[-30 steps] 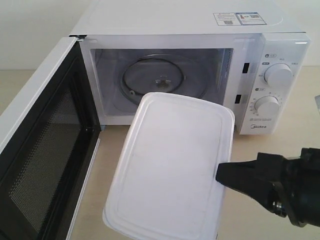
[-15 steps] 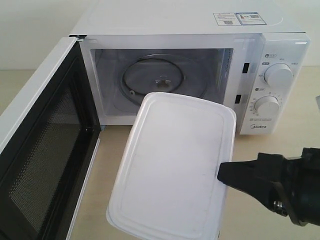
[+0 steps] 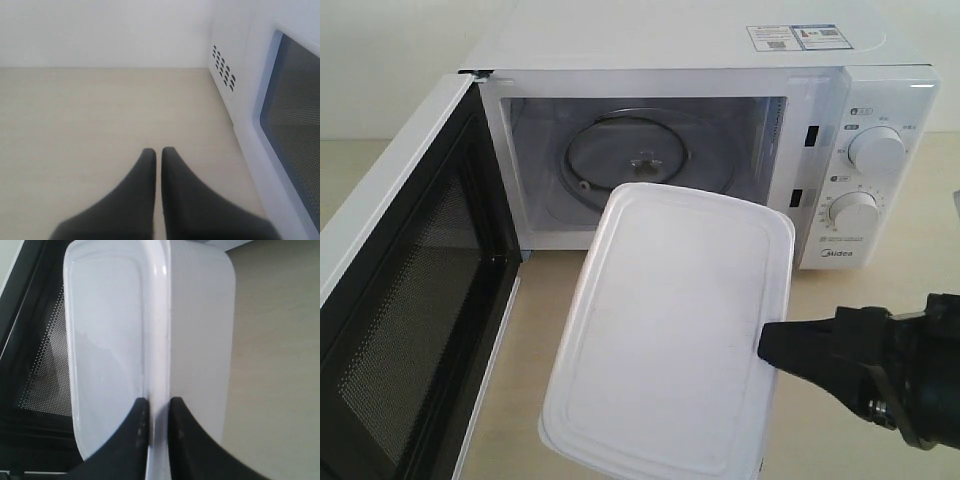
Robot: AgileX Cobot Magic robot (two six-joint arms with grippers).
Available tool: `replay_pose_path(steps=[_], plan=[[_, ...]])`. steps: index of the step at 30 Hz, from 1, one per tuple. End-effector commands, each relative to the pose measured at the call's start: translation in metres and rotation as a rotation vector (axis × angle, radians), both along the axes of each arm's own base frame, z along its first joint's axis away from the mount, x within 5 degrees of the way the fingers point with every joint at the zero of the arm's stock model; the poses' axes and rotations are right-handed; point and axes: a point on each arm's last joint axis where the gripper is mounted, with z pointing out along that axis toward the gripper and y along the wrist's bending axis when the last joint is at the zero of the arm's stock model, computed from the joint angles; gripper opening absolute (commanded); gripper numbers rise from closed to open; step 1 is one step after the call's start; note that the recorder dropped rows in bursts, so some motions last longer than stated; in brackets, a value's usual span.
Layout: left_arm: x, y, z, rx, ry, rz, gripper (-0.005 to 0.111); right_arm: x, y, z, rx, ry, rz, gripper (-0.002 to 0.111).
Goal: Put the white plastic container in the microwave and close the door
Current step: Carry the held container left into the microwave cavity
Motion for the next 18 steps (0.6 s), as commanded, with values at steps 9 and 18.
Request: replay_pose_path(steps=[9,18], plan=[[0.0,0.0,-0.001,-0.006,-0.001,-0.002,0.004,0.0,-0.001,0.001,0.044,0.046,-0.039,0.0],[0.0,0.0,-0.001,-0.006,-0.001,-0.002,0.004,0.01,-0.014,-0.005,-0.002,0.108,-0.249,0.0]])
